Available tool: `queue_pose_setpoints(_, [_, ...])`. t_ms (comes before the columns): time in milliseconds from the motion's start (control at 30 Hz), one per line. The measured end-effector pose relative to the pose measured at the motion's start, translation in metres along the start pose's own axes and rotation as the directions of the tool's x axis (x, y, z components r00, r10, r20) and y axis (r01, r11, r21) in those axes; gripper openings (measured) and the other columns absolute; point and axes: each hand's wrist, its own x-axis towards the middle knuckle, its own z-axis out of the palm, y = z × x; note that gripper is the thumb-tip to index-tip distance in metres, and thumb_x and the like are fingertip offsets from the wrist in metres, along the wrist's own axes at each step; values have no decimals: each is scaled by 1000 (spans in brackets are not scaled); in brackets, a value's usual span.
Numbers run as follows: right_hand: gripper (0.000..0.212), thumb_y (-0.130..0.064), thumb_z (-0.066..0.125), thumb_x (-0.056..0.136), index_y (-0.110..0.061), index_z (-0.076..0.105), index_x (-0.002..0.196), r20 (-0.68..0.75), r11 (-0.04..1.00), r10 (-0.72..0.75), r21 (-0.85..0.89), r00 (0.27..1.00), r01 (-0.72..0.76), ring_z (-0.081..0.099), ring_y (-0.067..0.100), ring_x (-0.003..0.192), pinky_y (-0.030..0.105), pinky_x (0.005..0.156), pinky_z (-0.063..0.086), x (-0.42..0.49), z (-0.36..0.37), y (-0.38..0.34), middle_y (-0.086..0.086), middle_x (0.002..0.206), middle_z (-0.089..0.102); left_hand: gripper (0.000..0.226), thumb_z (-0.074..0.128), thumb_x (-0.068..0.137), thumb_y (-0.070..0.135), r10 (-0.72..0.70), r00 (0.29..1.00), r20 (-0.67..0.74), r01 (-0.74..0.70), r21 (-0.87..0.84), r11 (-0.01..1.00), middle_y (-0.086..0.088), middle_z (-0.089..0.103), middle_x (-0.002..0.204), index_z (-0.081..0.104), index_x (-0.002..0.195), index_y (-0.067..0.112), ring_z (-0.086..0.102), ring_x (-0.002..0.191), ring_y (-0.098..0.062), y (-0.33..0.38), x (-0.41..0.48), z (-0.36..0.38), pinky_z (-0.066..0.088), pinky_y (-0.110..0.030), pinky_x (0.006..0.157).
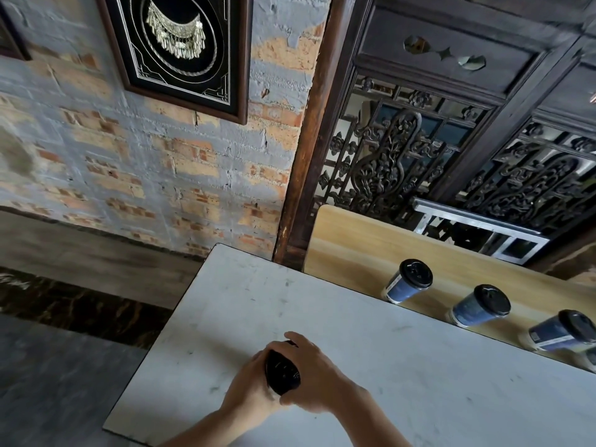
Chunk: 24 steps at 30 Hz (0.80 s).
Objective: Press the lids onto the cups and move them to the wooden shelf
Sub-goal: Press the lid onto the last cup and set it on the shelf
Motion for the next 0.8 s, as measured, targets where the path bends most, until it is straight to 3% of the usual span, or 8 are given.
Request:
queue_pose_setpoints(200, [81,-16,70,80,-51,31,143,-52,999,-31,-21,998,30,11,19,150,42,109,44,0,7,-4,-14,163,9,66,78,55,37,-70,997,-12,69,-93,993,38,67,102,51,106,70,67,94,10,7,3,-9,55,-14,76])
queue_pose_setpoints(267, [79,-18,70,82,-52,31,142,-57,999,-39,-10,998,38,11,18,150,41,110,43,0,7,-3,-15,163,9,69,77,53,42,-80,997,9,80,-115,990,41,66,102,49,109,73,66,94,13,7,5,-8,54,-12,75])
queue_pose_setpoints(333, [76,-22,69,84,-52,31,143,-64,998,-54,10,996,54,10,16,150,40,113,40,0,6,1,-17,163,10,67,80,49,47,-86,996,25,89,-147,985,36,69,101,54,107,69,68,95,10,8,6,-9,58,-17,77])
queue_pose_setpoints(433, [75,-26,69,86,-53,31,144,-32,997,-73,6,997,73,12,14,149,40,113,40,2,4,6,-19,160,13,66,84,43,44,-158,986,50,166,-245,955,13,76,101,65,107,47,72,97,-6,6,10,-7,63,-36,83])
queue_pose_setpoints(600, [74,-29,70,82,-52,31,141,-131,999,-51,-9,990,50,26,18,140,37,101,49,8,15,2,-18,148,23,47,80,55,40,-169,984,56,177,-193,965,18,75,96,67,100,45,71,93,0,6,9,-9,59,-22,75])
queue_pose_setpoints(667, [83,-27,69,83,-50,25,150,-155,997,-29,67,987,40,15,15,146,33,109,43,6,24,1,-19,156,12,29,77,79,22,-171,984,55,180,-239,954,6,78,100,74,105,33,74,101,-15,7,9,-10,60,-29,83])
queue_pose_setpoints(733, [94,-30,72,81,-47,18,156,-170,977,-2,212,985,39,11,11,149,26,114,34,3,29,6,-21,160,3,45,75,82,8,-194,970,146,234,-349,907,5,76,112,69,123,27,71,109,-15,13,7,-16,58,-32,91])
queue_pose_setpoints(800, [101,-35,78,77,-42,18,157,-198,875,83,484,977,23,23,8,144,23,113,32,-1,30,11,-17,158,13,58,72,75,7,-223,942,250,312,-409,857,7,76,114,64,126,32,71,108,-14,18,6,-22,60,-32,85])
